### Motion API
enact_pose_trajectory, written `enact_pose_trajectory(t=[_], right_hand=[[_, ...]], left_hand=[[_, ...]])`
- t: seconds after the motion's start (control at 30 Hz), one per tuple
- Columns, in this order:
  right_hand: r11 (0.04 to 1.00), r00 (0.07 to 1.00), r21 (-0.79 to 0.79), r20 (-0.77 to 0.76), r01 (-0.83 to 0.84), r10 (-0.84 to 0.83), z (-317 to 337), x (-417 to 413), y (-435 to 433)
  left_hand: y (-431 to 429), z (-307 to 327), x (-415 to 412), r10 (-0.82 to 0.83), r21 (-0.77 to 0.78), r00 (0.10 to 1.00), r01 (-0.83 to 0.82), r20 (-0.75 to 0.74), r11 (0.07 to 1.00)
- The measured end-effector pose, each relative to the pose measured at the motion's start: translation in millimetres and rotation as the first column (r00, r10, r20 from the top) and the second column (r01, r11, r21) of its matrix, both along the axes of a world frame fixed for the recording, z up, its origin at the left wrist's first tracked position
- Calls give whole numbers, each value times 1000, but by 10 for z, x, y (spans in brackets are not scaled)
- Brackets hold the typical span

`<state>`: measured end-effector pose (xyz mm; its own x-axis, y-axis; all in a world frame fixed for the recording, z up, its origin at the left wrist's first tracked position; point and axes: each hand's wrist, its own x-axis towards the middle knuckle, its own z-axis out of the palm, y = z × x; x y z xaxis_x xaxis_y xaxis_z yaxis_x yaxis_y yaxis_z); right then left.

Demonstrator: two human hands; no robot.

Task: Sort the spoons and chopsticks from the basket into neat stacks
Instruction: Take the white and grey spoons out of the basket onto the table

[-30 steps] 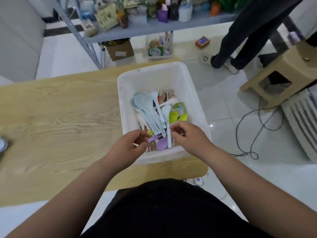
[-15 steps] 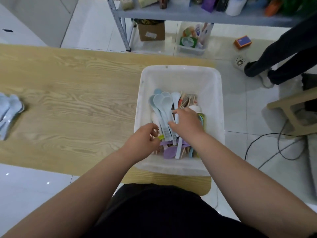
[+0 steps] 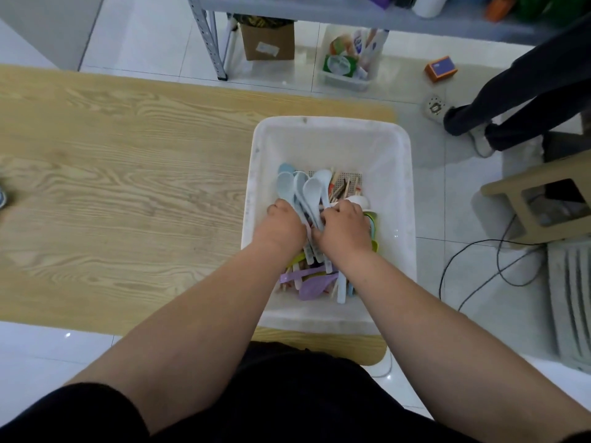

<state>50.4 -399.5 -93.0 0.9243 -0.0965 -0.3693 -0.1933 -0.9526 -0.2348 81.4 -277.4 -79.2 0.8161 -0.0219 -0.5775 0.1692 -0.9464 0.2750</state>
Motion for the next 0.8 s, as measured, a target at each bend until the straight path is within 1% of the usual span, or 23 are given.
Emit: enact_pose_trajectory(t=[0.07,0.2,0.33,0.47,0.53,0.63,0.7,0.73,0.77,0.8], right_hand=[[1000,1000,9,4,19,-19,-5,5,-15],[998,998,19,-10,57,-57,0,16,-17],[994,996,65,-7,88,-88,22,16,-28],[992,997,94,-1,80,-80,7,-10,-45],[984,994,142,5,109,-110,-11,-20,-61],[938,977,281,10,203,-215,38,-13,-97],[893,962,374,14,248,-273,126,-32,-129],[879,958,407,28,250,-285,167,-54,-154],[862,956,443,41,245,-292,212,-84,-177],[836,954,493,41,239,-297,262,-127,-195]], left_hand=[[-8,-27,19,54,-1,998,-54,-16,999],[-11,-53,41,90,-8,996,-90,-17,996],[-44,-60,42,102,2,995,-102,-6,995],[-46,-39,39,85,-18,996,-84,19,996],[-43,12,52,102,-34,995,-102,-2,994],[-30,66,78,128,-55,988,-133,-85,990],[11,91,71,185,-124,975,-200,-123,972],[38,106,54,240,-196,959,-267,-151,944],[58,131,25,307,-287,933,-351,-189,891],[71,170,-16,382,-377,890,-452,-248,808]])
